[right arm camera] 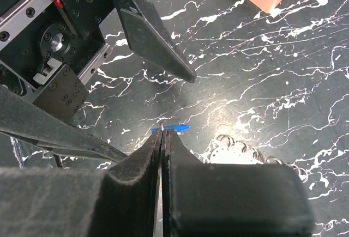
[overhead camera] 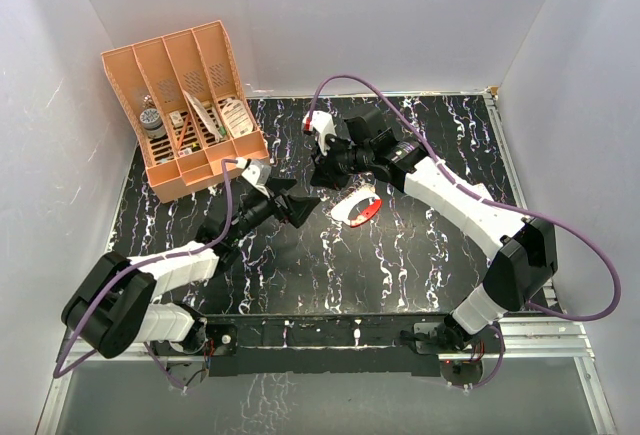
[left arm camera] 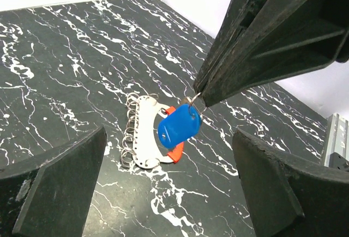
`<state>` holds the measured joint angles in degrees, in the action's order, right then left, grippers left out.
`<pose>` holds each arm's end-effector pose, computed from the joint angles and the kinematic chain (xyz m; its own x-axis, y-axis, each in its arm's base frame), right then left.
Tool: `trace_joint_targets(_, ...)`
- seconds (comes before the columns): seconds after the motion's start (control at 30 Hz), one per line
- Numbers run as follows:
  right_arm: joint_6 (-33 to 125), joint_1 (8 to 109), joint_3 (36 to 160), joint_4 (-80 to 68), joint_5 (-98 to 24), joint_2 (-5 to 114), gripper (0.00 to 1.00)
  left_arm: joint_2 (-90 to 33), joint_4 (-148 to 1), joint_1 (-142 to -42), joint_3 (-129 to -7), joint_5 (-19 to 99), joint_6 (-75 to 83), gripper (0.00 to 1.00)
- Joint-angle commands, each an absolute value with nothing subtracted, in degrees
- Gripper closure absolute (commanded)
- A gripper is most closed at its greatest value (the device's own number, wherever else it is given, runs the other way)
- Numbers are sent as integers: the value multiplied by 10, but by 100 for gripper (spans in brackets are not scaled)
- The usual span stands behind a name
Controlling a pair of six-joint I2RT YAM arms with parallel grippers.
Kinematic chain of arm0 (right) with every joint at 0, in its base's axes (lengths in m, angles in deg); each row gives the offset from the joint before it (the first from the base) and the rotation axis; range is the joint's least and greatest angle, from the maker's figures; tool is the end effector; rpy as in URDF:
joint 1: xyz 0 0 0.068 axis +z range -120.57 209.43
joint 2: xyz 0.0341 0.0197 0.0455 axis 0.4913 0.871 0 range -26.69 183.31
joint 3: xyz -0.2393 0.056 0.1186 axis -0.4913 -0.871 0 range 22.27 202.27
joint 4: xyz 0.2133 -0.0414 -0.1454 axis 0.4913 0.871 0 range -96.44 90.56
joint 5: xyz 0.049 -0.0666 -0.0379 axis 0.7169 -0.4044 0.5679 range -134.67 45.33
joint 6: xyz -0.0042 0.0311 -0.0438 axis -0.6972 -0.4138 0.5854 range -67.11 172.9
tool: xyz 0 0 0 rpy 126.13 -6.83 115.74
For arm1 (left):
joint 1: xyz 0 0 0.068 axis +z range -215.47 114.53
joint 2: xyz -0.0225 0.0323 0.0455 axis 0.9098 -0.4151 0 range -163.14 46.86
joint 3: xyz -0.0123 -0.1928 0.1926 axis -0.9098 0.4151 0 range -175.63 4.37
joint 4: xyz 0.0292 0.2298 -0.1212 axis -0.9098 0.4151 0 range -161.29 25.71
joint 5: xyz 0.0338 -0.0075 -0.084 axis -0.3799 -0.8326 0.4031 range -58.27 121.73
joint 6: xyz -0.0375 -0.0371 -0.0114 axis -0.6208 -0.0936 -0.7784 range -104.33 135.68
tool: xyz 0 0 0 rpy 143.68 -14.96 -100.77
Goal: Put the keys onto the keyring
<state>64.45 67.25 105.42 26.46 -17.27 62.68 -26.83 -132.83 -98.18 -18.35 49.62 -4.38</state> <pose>0.2658 0.2270 0.3441 -0.3227 -0.4758 -0.8182 -0.9095 0.3952 0.1289 0.2068 -0.1458 0.2341 -0.1183 -0.3117 -0.9428 0.7747 0.5649 -0.2840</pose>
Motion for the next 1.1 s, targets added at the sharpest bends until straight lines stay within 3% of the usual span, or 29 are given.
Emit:
trace_joint_targets(0.0, 636, 677, 1084, 242, -162, 624, 100, -261, -1344, -995, -207, 458, -14, 2)
trace_joint_targets(0.27, 636, 681, 1084, 244, -162, 620, 100, -267, -1321, -1013, -218, 398, 18, 11)
trace_joint_targets(0.37, 636, 682, 1083, 247, -161, 617, 100, -268, -1321, -1014, -219, 384, 19, 21)
trace_joint_targets(0.47, 636, 682, 1081, 247, -163, 614, 100, -274, -1314, -1014, -225, 390, 24, 39)
trace_joint_targets(0.77, 640, 682, 1081, 257, -169, 610, 100, -271, -1306, -1017, -224, 393, 34, 66)
trace_joint_targets(0.9, 640, 682, 1079, 258, -169, 610, 100, -264, -1305, -1017, -223, 395, 33, 70)
trace_joint_targets(1.07, 638, 682, 1074, 254, -170, 609, 100, -259, -1297, -1017, -227, 401, 30, 61)
